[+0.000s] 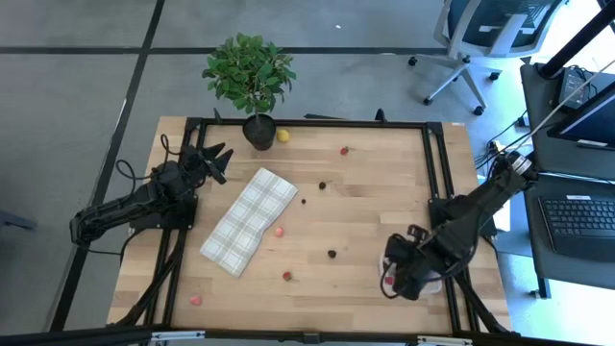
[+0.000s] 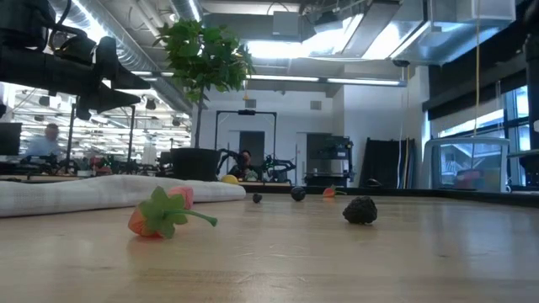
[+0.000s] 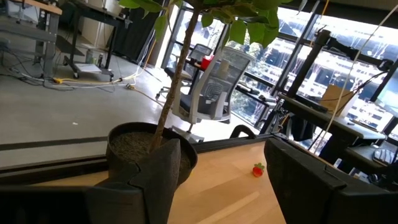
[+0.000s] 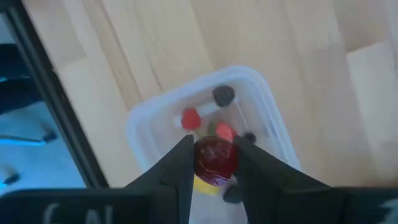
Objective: Pick and placing Produce into tupperware
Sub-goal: Put the red cherry into the transparent bin
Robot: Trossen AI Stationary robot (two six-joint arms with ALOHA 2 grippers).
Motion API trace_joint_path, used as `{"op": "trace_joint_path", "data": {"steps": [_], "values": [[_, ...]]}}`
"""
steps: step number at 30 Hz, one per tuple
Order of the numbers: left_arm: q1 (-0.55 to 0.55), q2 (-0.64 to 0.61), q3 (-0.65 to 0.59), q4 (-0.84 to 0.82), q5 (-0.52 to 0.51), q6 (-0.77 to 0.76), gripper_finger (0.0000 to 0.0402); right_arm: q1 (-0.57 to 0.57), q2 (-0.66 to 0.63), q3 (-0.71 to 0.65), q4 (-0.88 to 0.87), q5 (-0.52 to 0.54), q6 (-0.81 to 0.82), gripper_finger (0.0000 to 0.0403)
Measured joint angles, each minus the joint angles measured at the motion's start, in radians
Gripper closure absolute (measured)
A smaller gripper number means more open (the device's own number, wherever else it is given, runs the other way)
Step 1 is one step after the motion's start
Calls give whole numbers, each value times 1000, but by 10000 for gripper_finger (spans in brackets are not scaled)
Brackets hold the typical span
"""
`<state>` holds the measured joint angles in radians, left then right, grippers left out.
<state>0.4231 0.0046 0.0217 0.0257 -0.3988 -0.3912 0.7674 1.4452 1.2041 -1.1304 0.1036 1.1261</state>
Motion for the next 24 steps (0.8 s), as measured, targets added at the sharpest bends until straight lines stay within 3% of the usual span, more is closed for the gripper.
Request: {"op": "trace_joint_path", "data": {"steps": [8, 24], "values": [[0, 0, 0, 0, 0, 0, 176, 60, 43, 0, -16, 7, 0, 295], [0, 0, 0, 0, 0, 0, 176, 66, 193, 0, -58, 8, -6, 292]]}}
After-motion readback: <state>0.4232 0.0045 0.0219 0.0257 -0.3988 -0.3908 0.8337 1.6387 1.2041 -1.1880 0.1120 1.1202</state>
